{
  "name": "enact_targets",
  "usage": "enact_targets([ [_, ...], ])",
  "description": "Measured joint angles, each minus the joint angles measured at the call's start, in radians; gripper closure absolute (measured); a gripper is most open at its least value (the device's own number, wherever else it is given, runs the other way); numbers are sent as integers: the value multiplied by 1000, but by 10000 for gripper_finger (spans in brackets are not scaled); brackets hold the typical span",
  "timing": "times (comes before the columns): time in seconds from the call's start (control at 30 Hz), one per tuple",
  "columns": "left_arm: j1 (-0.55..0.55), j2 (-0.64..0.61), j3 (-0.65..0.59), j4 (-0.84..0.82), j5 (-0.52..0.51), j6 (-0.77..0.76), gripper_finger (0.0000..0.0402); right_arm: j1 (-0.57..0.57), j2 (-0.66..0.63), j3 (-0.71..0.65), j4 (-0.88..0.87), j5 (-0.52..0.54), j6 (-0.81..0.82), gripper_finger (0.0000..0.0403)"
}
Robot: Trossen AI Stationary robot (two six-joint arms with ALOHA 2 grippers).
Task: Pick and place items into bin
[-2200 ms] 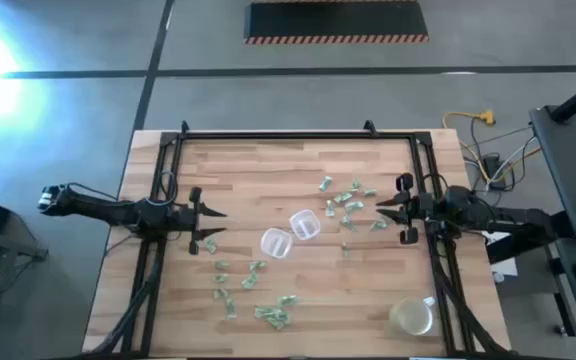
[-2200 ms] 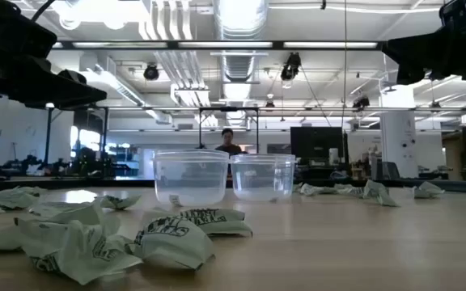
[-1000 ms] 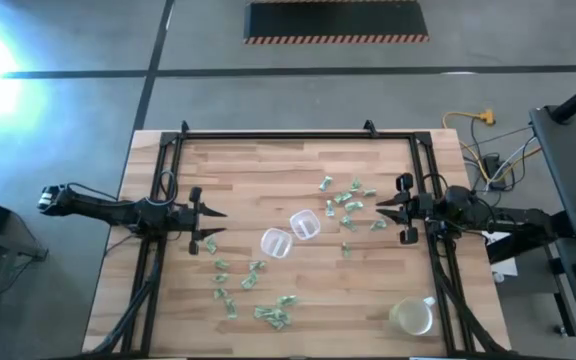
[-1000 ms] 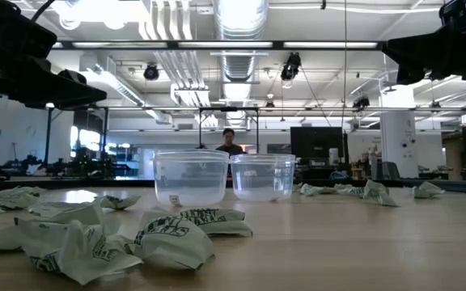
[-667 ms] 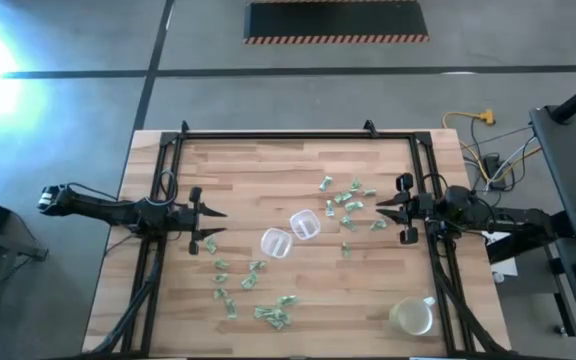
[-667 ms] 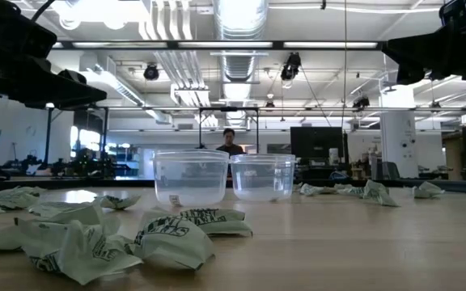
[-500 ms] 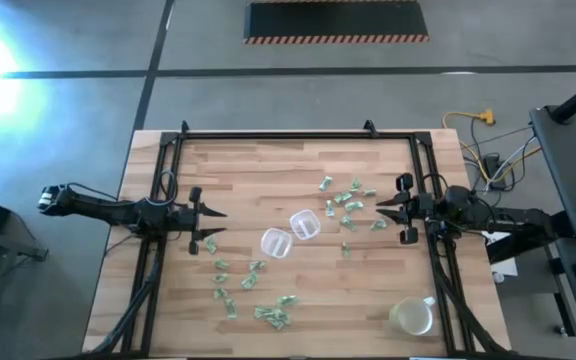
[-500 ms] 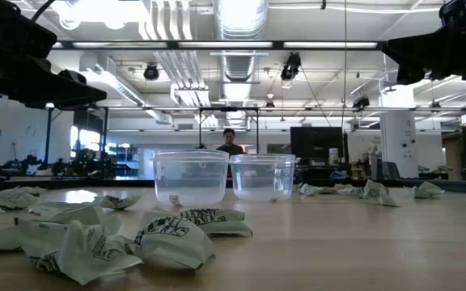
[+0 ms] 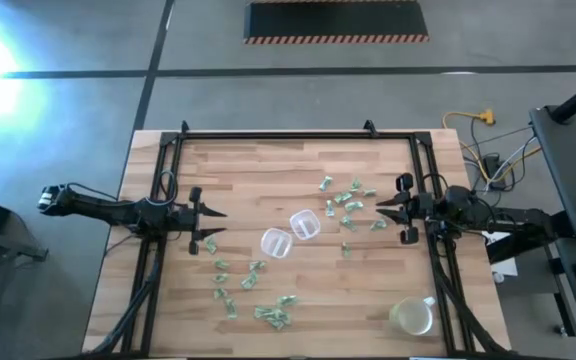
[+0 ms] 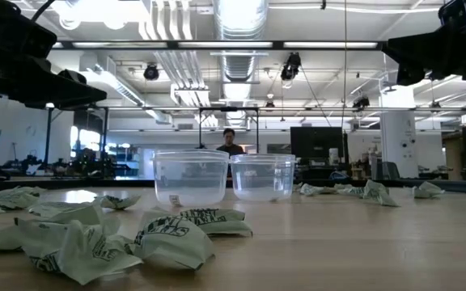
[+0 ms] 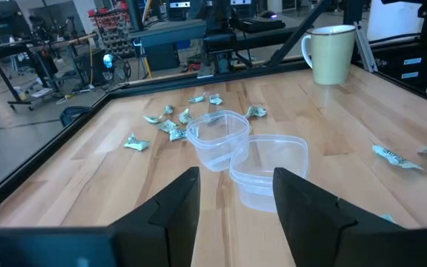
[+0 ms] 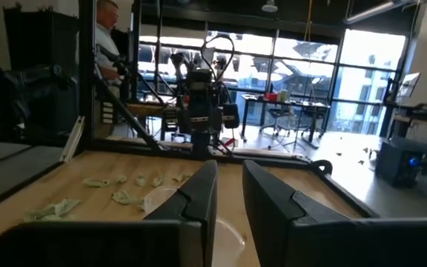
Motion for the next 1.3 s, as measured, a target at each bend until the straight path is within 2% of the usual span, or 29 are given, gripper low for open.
enact_targets([
  [0.13, 0, 0, 0, 0, -1, 8, 246, 0, 0, 0, 6, 0, 67, 346],
  [0.4, 0, 0, 0, 59, -10, 213, 246, 0, 0, 0, 11, 0, 68, 346],
  [0.6, 0, 0, 0, 125, -10, 209, 246, 0, 0, 0, 43, 0, 61, 346],
  [1.07, 0, -1, 0, 496, 6, 148, 246, 0, 0, 0, 104, -6, 155, 346],
  [1.3, -1, -1, 6, 641, 6, 155, 246, 0, 0, 0, 148, -15, 100, 346],
])
